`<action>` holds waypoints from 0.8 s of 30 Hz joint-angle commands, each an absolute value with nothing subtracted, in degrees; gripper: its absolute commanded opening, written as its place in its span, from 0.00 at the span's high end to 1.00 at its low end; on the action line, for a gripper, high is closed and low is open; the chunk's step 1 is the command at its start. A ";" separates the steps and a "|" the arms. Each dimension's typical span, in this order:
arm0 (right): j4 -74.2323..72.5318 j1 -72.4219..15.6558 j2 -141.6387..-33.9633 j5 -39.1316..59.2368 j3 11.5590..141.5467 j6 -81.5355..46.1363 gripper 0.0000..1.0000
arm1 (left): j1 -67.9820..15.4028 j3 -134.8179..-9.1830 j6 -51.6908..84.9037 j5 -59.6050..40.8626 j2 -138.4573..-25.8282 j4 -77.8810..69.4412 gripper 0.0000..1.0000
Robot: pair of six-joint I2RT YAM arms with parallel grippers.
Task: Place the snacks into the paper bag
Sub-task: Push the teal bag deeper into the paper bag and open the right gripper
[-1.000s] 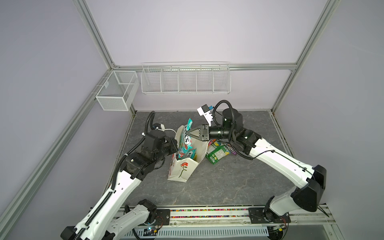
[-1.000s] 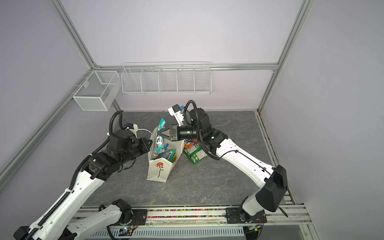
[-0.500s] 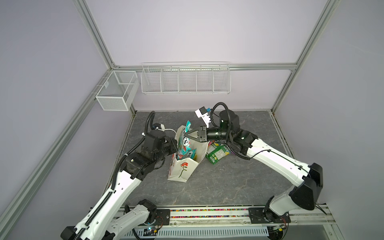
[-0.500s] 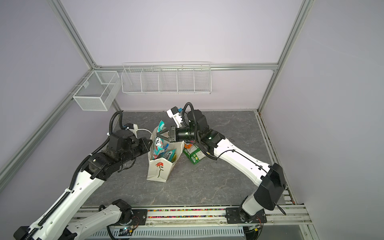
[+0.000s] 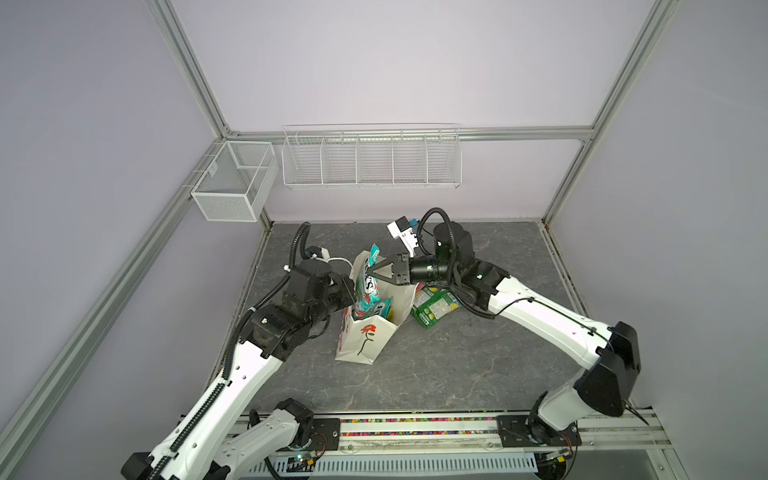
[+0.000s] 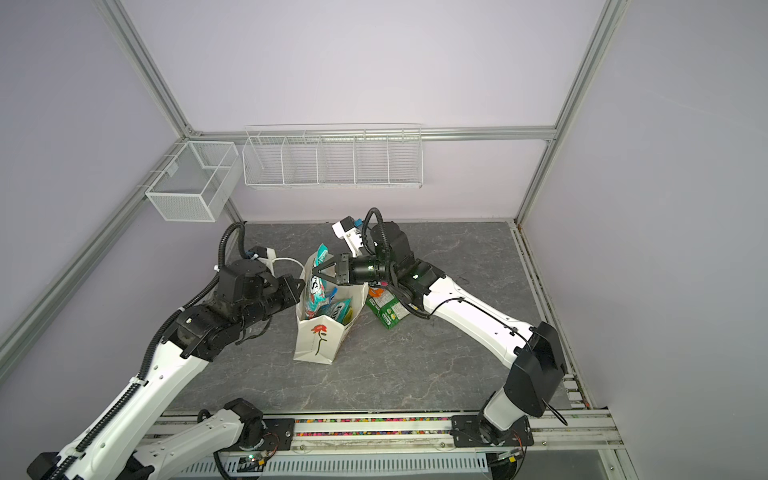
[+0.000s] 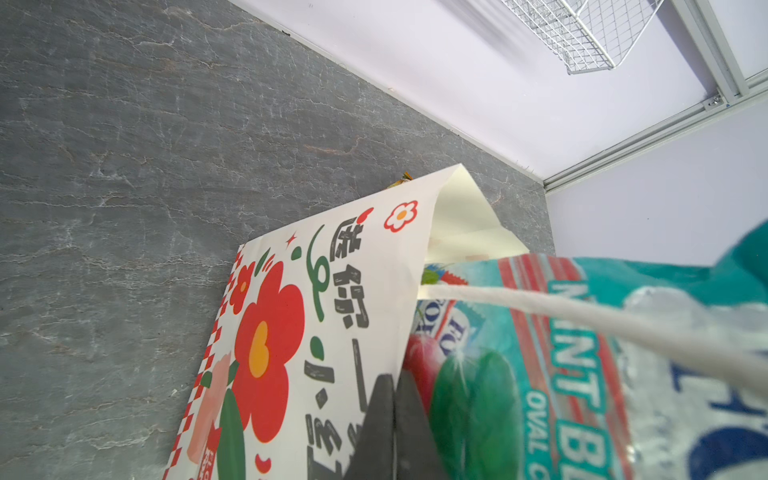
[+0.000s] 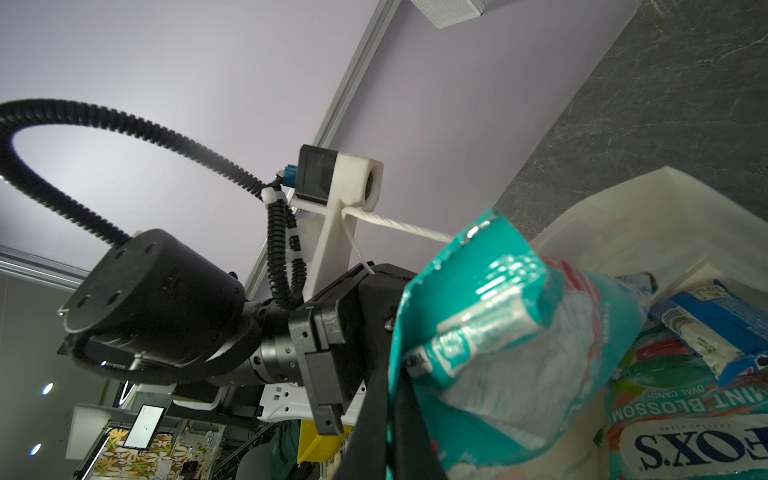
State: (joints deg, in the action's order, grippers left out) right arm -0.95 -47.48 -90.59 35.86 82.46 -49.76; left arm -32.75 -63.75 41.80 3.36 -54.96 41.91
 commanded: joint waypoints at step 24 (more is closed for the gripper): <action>-4.77 -48.02 -92.09 35.38 80.14 -51.94 0.93 | -33.05 -63.81 42.53 3.53 -53.74 41.14 1.00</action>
State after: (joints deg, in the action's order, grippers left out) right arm -1.19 -47.53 -91.92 35.42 80.77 -51.03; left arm -32.75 -63.75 41.82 3.36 -54.94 41.93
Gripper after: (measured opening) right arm 0.072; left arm 0.047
